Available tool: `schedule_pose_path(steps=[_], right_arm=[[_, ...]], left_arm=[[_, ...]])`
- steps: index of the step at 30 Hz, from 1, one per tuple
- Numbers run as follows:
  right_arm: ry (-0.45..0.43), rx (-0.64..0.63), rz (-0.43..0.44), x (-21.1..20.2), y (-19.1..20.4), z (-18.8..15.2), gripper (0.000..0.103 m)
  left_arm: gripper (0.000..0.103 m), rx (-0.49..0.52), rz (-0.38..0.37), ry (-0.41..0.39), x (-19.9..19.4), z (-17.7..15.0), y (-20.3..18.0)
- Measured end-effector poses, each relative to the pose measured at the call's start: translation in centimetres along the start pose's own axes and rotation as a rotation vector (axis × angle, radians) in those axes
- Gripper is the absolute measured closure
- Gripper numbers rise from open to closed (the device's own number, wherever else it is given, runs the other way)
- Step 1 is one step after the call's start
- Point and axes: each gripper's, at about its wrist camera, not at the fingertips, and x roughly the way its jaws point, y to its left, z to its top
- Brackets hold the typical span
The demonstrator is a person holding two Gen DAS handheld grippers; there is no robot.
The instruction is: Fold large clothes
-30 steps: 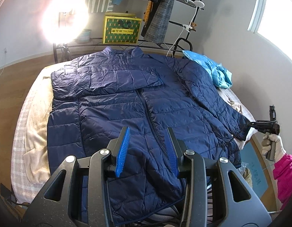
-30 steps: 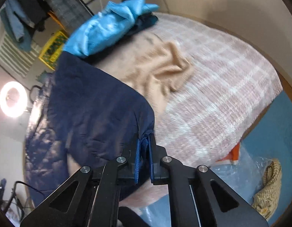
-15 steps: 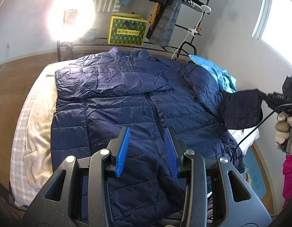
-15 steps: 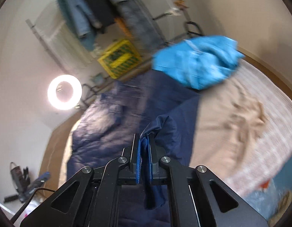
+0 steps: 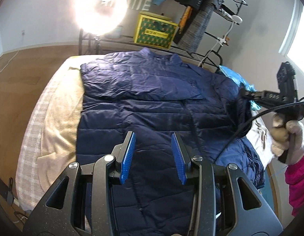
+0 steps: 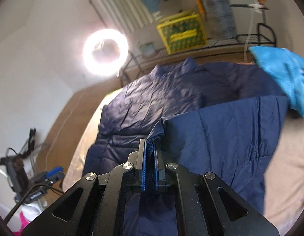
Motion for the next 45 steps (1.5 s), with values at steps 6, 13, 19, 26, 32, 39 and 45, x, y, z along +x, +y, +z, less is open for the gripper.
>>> schedule_pose_path(steps=[6, 13, 19, 26, 32, 39, 45], right_arm=[[0.101, -0.062, 0.003, 6.4, 1.8, -0.9, 0.098], [0.112, -0.078, 0.02, 8.0, 2.2, -1.5, 0.08], [0.029, -0.088, 0.044, 3.8, 1.0, -1.5, 0.069], [-0.067, -0.057, -0.018, -2.7, -2.6, -2.7, 0.069], [-0.112, -0.004, -0.101, -6.1, -6.4, -4.5, 0.066], [-0.099, 0.048, -0.171, -7.0, -10.1, -6.4, 0.061], [-0.075, 0.087, -0.208, -6.3, -12.4, -7.5, 0.061]], left_arm=[[0.065, -0.059, 0.032, 0.008, 1.3, 0.6, 2.9], [0.065, -0.081, 0.029, 0.015, 3.2, 2.1, 4.1], [0.064, -0.088, -0.062, 0.06, 6.4, 3.5, 2.7], [0.05, -0.14, -0.226, 0.196, 12.4, 4.2, -0.2], [0.05, -0.118, -0.283, 0.28, 16.6, 4.0, -4.5], [0.05, -0.058, -0.271, 0.375, 21.1, 2.7, -8.7], [0.092, 0.038, -0.251, 0.377, 22.8, 2.6, -11.1]])
